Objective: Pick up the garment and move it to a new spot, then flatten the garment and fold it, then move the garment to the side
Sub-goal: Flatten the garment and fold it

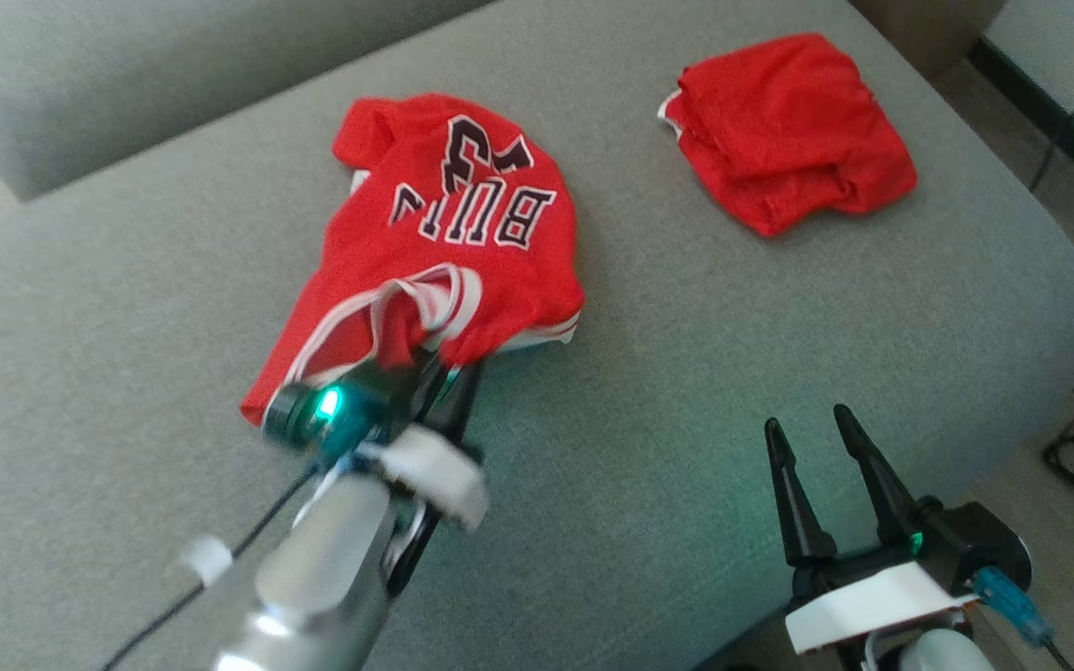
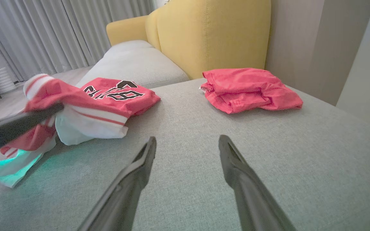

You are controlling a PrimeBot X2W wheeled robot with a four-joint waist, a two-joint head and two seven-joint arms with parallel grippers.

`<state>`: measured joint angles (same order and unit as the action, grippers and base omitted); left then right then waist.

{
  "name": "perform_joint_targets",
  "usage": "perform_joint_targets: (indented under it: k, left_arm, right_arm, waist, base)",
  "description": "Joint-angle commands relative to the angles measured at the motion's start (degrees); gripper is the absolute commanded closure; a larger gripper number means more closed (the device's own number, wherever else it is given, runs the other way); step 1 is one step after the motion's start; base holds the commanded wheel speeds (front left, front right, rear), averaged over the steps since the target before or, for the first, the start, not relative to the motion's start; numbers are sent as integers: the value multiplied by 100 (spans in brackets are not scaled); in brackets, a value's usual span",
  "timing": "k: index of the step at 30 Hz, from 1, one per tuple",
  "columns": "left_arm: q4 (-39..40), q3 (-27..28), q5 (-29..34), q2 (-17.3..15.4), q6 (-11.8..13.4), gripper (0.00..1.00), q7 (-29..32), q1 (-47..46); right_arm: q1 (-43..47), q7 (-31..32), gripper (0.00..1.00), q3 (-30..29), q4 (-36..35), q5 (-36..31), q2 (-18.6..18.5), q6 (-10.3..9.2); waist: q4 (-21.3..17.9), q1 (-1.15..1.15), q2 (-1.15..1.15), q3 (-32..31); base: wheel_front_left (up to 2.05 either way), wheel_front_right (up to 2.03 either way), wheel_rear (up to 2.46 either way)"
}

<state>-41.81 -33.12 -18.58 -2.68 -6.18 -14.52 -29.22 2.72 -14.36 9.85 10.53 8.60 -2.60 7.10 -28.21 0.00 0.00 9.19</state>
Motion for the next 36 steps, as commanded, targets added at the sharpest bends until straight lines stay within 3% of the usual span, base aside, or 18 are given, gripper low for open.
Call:
perform_joint_targets:
  k: [1, 7, 10, 14, 16, 20, 28, 29, 30, 31, 36]
  left_arm:
    - [407, 95, 14, -20, -45, 100, -48, -472]
    - [1157, 20, 195, -20, -97, 100, -48, -1753]
    - [1180, 163, 327, -34, -113, 100, -48, -2639]
    - [1114, 608, 64, -38, -123, 100, -48, -3609]
    - [1083, 707, 139, -178, -125, 100, -48, -3914]
    - [875, 785, 24, -552, -128, 100, -48, -3510]
    - [181, 736, -822, -1170, -130, 100, -27, -1404]
    - [56, 780, -930, -1223, -130, 94, -29, -1171]
    - [-95, 831, -1003, -1279, -130, 67, -32, -966]
    - [-229, 872, -1038, -1336, -126, 0, -35, -811]
    - [-121, 1476, -1173, -1439, 215, 0, -45, -326]
  right_arm:
    - [-126, -63, 0, 124, -141, 46, -29, 39]
    - [-83, -63, 0, 215, -97, 53, -29, 39]
    - [-50, -63, 0, 268, -91, 48, -29, 39]
    - [18, -63, 0, 226, -126, 32, -28, 39]
    - [42, -63, 0, 191, -140, 16, -28, 39]
    - [82, -63, 0, 87, -181, 9, -28, 39]
    - [167, -63, 0, -155, -238, -58, -28, 39]
    - [156, -63, 0, -155, -232, -80, -28, 39]
    - [142, -63, 0, -148, -224, -97, -28, 39]
    - [120, -63, 0, -138, -218, -107, -28, 39]
    - [31, -63, 0, -183, -251, -90, -28, 39]
  waist:
    - [94, 0, 0, -179]
    - [195, 0, 0, -662]
    - [213, 0, 0, -829]
    - [380, 0, 0, -913]
    - [496, 0, 0, -927]
    - [725, 0, 0, -928]
    - [1195, 0, 0, -699]
    - [1240, 0, 0, -658]
    - [1282, 0, 0, -618]
    - [1307, 0, 0, -581]
    - [1438, 0, 0, -454]
  base:
    - [0, 0, 0]
    - [0, 0, 0]
    - [0, 0, 0]
    - [0, 0, 0]
    - [0, 0, 0]
    - [0, 0, 0]
    - [0, 0, 0]
    - [0, 0, 0]
    - [0, 0, 0]
    - [0, 0, 0]
    - [0, 0, 0]
